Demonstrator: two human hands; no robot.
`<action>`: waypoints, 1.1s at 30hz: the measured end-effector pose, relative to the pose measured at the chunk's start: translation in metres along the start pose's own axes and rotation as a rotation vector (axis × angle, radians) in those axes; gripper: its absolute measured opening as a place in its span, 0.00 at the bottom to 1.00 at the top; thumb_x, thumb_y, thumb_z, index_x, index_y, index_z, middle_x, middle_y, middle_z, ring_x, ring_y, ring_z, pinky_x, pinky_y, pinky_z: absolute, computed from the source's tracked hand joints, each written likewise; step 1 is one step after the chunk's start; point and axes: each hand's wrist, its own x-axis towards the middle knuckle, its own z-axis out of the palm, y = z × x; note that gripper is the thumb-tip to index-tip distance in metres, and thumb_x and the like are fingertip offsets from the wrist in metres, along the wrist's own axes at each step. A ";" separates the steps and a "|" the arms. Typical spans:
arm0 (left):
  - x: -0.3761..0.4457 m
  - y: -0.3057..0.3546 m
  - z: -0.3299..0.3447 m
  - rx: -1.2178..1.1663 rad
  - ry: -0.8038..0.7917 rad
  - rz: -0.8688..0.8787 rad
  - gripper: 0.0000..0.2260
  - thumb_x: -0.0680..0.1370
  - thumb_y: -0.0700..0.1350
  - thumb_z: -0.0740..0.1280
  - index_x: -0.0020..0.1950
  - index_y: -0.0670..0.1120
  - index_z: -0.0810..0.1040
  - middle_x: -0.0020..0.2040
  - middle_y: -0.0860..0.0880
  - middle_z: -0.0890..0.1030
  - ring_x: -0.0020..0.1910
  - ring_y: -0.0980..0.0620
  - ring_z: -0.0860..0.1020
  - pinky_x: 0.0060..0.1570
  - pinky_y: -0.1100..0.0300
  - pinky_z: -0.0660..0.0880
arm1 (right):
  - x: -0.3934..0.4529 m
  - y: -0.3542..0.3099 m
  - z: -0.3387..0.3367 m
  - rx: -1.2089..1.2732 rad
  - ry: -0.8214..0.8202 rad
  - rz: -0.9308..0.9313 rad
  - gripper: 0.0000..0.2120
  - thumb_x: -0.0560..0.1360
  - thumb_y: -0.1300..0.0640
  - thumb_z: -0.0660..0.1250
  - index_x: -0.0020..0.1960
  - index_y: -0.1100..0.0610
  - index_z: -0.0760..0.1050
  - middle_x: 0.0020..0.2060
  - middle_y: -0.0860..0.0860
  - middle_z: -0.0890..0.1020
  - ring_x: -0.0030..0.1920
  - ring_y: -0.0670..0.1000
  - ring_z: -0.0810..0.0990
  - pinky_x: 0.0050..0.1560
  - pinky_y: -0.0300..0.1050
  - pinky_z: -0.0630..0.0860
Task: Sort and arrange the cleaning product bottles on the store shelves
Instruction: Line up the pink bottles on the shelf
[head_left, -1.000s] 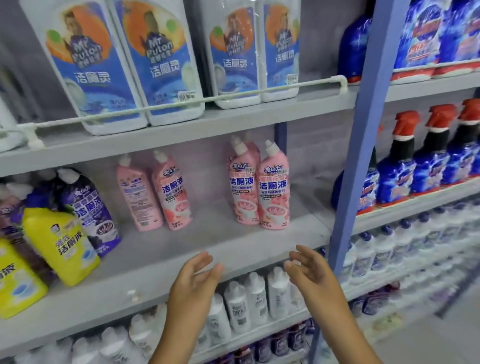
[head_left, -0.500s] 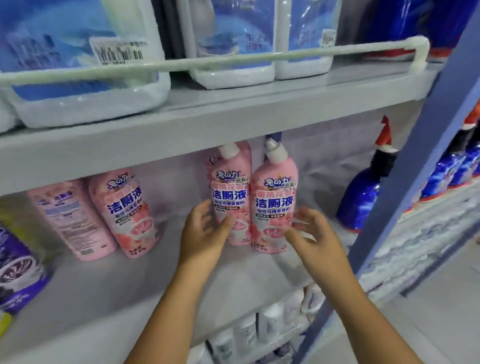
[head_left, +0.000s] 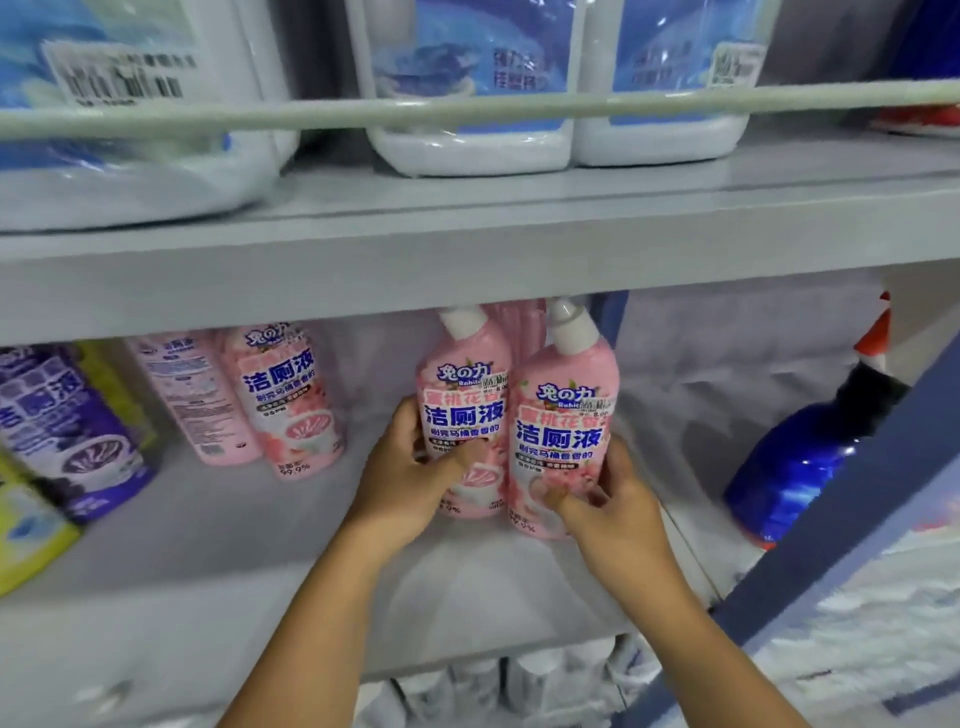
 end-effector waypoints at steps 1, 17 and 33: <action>-0.006 0.000 -0.001 0.000 0.046 0.000 0.25 0.68 0.54 0.80 0.62 0.57 0.76 0.56 0.58 0.85 0.55 0.58 0.84 0.56 0.53 0.79 | 0.002 0.002 0.001 0.018 -0.015 0.007 0.24 0.71 0.66 0.77 0.60 0.45 0.75 0.48 0.39 0.86 0.49 0.42 0.85 0.48 0.36 0.79; -0.082 -0.022 -0.171 0.034 0.663 0.142 0.17 0.75 0.38 0.75 0.58 0.54 0.78 0.48 0.60 0.86 0.46 0.62 0.84 0.43 0.69 0.79 | -0.009 -0.024 0.141 0.182 -0.314 0.009 0.24 0.68 0.74 0.76 0.59 0.57 0.77 0.47 0.49 0.87 0.44 0.42 0.85 0.42 0.34 0.78; -0.039 -0.048 -0.219 -0.001 0.701 0.145 0.37 0.59 0.71 0.77 0.52 0.42 0.78 0.45 0.54 0.86 0.39 0.66 0.81 0.38 0.72 0.77 | -0.006 -0.037 0.200 -0.005 -0.305 -0.010 0.21 0.70 0.60 0.78 0.55 0.40 0.76 0.48 0.38 0.84 0.47 0.36 0.82 0.46 0.30 0.76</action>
